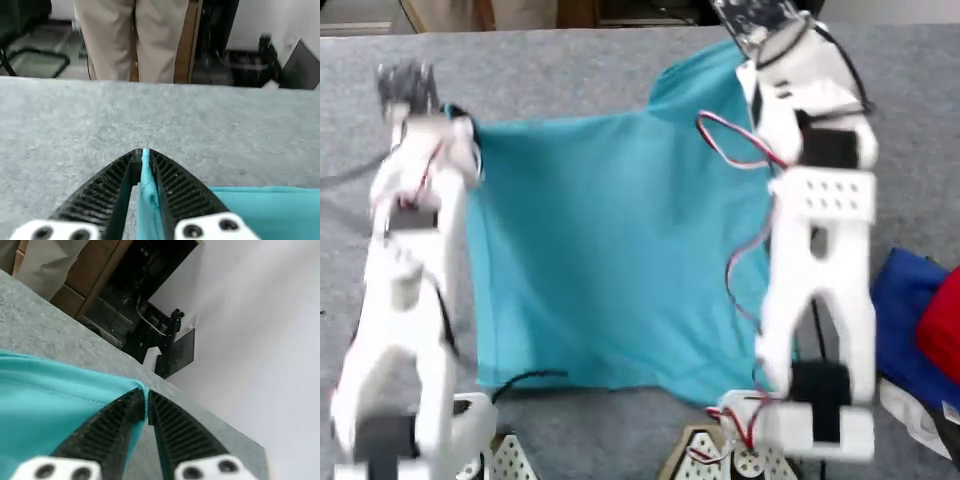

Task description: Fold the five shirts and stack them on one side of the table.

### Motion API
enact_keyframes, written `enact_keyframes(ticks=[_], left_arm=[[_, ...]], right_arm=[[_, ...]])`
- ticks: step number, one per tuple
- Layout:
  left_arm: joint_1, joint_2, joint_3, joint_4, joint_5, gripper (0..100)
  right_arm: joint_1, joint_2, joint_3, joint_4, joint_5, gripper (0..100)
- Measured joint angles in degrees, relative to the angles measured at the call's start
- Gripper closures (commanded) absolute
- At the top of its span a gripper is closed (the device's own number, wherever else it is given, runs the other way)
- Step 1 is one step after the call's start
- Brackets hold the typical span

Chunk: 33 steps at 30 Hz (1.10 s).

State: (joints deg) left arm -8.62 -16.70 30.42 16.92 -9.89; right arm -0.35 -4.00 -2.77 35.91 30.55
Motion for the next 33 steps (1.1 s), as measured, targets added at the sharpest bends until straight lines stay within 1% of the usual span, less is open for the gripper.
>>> enact_keyframes(ticks=[4,7,11,15,19,24,29,33], left_arm=[[0.0,18.1,-20.0,9.2,0.0,98],[0.0,28.4,-33.9,15.0,2.4,98],[0.0,38.2,-50.1,23.7,3.5,98],[0.5,44.7,-61.5,32.5,3.5,98],[0.5,48.2,-66.0,37.9,3.5,98],[0.4,48.5,-66.7,43.0,3.5,98],[0.4,48.5,-67.8,50.5,3.5,98],[1.6,45.4,-67.9,55.1,3.5,98]], right_arm=[[-0.3,10.9,-8.1,-4.0,-2.1,99.1],[-0.3,19.8,-17.8,-4.3,-2.7,99.1],[-1.0,31.5,-34.0,-2.2,-2.8,99.2],[-2.3,42.1,-51.1,1.1,-2.8,99.3],[-3.8,50.0,-66.9,7.6,-2.8,99.3],[-4.7,56.4,-80.4,16.6,-2.8,99.3],[-4.6,57.6,-88.8,29.6,-2.7,99.3],[-3.8,57.4,-90.0,39.2,-0.2,99.3]])
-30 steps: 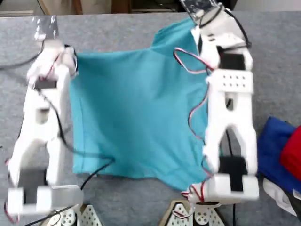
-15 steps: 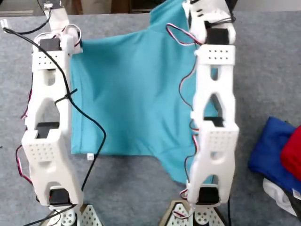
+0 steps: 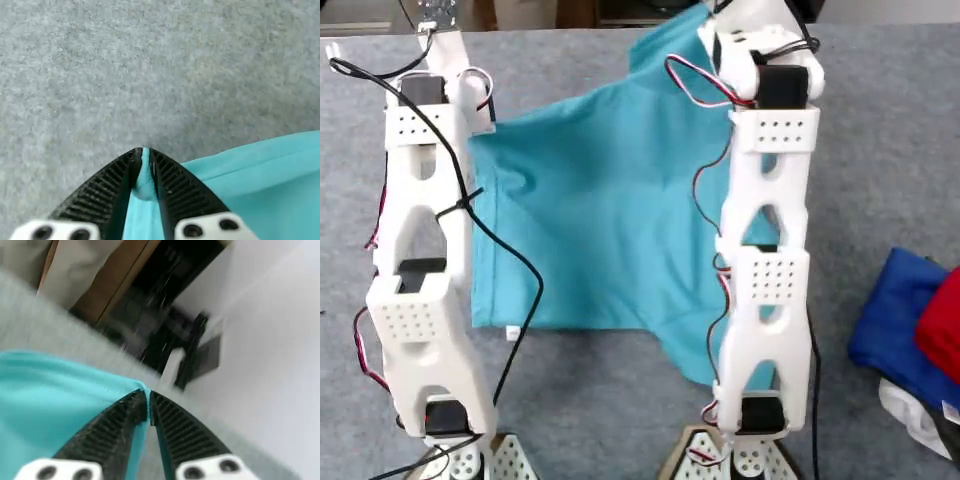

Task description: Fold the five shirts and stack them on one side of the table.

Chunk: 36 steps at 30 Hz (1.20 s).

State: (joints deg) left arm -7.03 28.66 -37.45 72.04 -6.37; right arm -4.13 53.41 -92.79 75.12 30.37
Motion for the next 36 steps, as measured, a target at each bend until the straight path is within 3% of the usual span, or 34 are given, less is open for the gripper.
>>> enact_keyframes(ticks=[4,10,17,21,30,36], left_arm=[[2.2,-3.4,4.7,2.0,0.0,98],[2.5,-11.5,23.1,-1.2,0.0,98],[3.5,-35.2,56.9,-18.1,-1.4,98],[3.9,-47.9,72.5,-23.8,-1.8,98],[3.4,-52.0,79.4,-25.0,-1.8,98],[3.3,-52.0,87.2,-28.8,-5.1,98]], right_arm=[[1.2,-0.4,-0.1,10.1,0.3,99.3],[1.7,-5.9,-0.1,24.9,1.4,99.4],[1.7,-13.5,-0.1,26.4,1.2,99.4],[1.7,-17.3,0.3,26.4,1.0,99.4],[1.7,-30.5,16.7,26.5,2.4,99.4],[2.9,-43.8,35.1,26.5,2.4,99.4]])
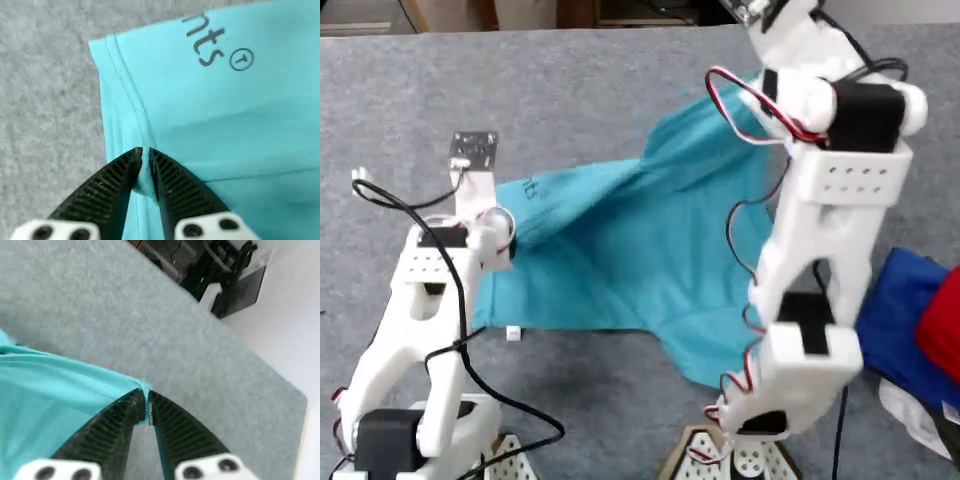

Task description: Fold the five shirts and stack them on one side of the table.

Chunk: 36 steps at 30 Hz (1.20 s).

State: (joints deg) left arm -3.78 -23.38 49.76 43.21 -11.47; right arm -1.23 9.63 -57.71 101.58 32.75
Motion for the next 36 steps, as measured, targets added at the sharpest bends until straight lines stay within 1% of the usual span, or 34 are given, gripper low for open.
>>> enact_keyframes(ticks=[5,10,13,18,20,23,27,30,36], left_arm=[[-1.6,-0.1,0.5,0.4,-0.4,98],[-4.8,-0.1,0.5,4.8,-1.5,98],[-4.9,-0.1,0.8,4.8,-4.5,98],[-3.9,-0.1,2.7,5.1,-5.5,98],[-3.5,-0.1,2.7,6.4,-5.6,98],[-2.3,-0.1,2.7,8.9,-6.2,98],[-2.2,-0.1,2.7,11.5,-7.0,98],[-2.2,-0.4,2.7,13.6,-7.7,98],[-1.8,-8.2,5.9,15.6,-8.3,98]], right_arm=[[1.8,-10.5,18.0,-0.5,0.0,99.4],[5.2,-21.7,36.8,-3.3,0.0,99.4],[6.0,-29.3,49.8,-6.4,0.0,99.4],[6.2,-45.0,72.7,-13.9,0.0,99.4],[6.8,-50.7,81.6,-16.1,0.0,99.4],[9.4,-58.0,93.3,-17.6,0.1,99.4],[13.0,-66.3,103.7,-17.8,2.2,99.4],[14.1,-72.3,109.1,-16.8,3.7,99.3],[18.5,-77.5,113.1,-16.4,8.2,99.3]])
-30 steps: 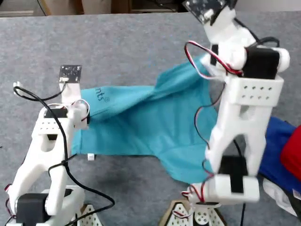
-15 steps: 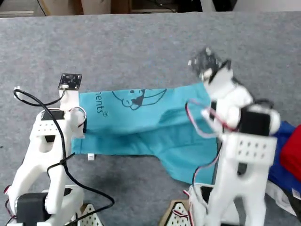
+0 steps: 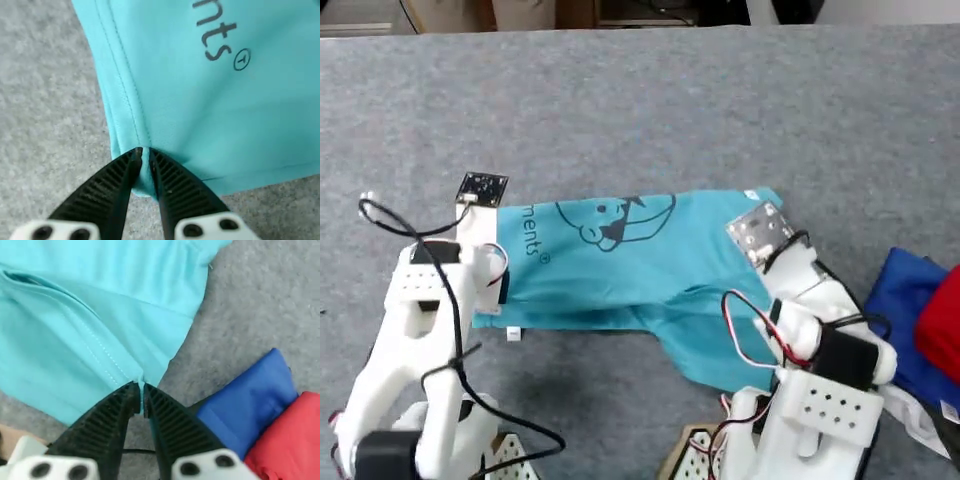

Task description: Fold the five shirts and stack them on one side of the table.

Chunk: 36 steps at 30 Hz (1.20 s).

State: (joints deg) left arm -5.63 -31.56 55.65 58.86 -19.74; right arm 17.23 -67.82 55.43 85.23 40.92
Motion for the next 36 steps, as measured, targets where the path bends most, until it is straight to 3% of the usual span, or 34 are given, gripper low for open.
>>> enact_keyframes(ticks=[7,19,36], left_arm=[[0.0,-7.8,5.7,0.1,-1.9,98],[0.0,-8.3,6.3,-0.9,1.1,98],[-1.9,-8.4,6.3,-0.9,1.2,98]], right_arm=[[0.7,-0.4,2.8,1.5,6.9,99.3],[-1.7,-0.5,4.1,6.9,18.8,99.3],[-2.0,-0.5,5.1,8.8,24.4,98.9]])
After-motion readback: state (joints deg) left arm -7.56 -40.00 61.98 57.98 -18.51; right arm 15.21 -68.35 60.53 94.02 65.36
